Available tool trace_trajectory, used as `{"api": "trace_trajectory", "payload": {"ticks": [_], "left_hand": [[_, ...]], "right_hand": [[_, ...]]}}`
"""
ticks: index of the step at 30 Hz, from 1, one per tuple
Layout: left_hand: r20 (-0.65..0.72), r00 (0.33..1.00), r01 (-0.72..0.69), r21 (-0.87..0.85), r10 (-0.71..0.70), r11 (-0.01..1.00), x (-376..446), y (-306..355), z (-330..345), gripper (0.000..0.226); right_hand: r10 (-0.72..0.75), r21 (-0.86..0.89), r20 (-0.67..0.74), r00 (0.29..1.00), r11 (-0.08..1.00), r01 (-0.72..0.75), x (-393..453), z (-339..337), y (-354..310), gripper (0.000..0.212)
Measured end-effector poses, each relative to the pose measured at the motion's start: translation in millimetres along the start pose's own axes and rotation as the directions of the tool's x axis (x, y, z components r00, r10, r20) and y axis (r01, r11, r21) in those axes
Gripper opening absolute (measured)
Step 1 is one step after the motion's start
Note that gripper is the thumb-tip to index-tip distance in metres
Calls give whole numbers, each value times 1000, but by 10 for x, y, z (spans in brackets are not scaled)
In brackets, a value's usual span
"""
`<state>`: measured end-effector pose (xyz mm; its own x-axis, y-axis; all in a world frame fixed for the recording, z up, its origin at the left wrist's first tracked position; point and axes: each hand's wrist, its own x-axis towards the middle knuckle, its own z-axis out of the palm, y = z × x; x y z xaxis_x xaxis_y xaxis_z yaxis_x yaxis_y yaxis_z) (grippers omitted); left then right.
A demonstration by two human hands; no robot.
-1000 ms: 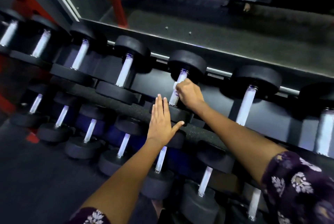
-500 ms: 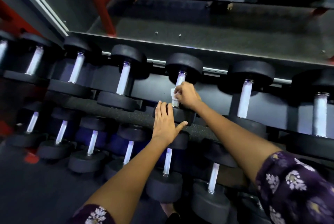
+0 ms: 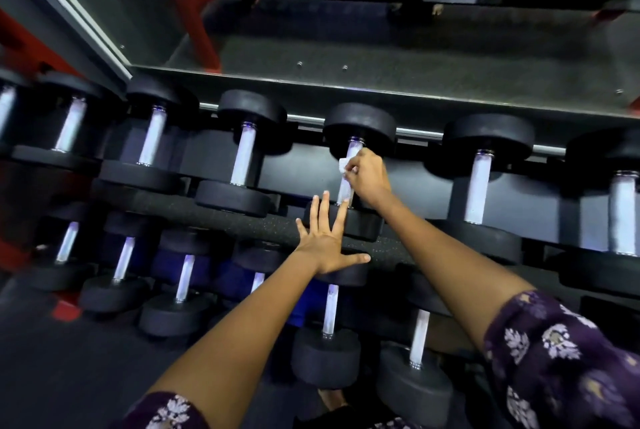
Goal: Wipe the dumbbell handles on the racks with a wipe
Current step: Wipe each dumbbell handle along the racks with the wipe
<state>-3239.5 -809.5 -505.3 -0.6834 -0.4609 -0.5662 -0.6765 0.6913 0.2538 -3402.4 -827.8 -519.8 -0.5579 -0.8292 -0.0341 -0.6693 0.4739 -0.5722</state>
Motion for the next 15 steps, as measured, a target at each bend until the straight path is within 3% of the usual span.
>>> {"api": "trace_trajectory", "payload": {"ticks": [4,10,13,15], "left_hand": [[2,1000,2,40,-2,999,1,9,1,115],[-98,994,-38,21,39,999,-2,-23,50,95],[-238,970,-68,-99,43,993,7,-31,53,67],[-264,965,-49,-117,17,992,18,9,44,60]], "right_hand": [[-133,-60,168,977,988,145,-214,42,45,16],[96,74,-29,995,993,-93,102,-37,56,13],[-48,-34,92,995,998,52,-66,64,39,13],[-78,-25,153,985,996,82,-104,52,89,11]]}}
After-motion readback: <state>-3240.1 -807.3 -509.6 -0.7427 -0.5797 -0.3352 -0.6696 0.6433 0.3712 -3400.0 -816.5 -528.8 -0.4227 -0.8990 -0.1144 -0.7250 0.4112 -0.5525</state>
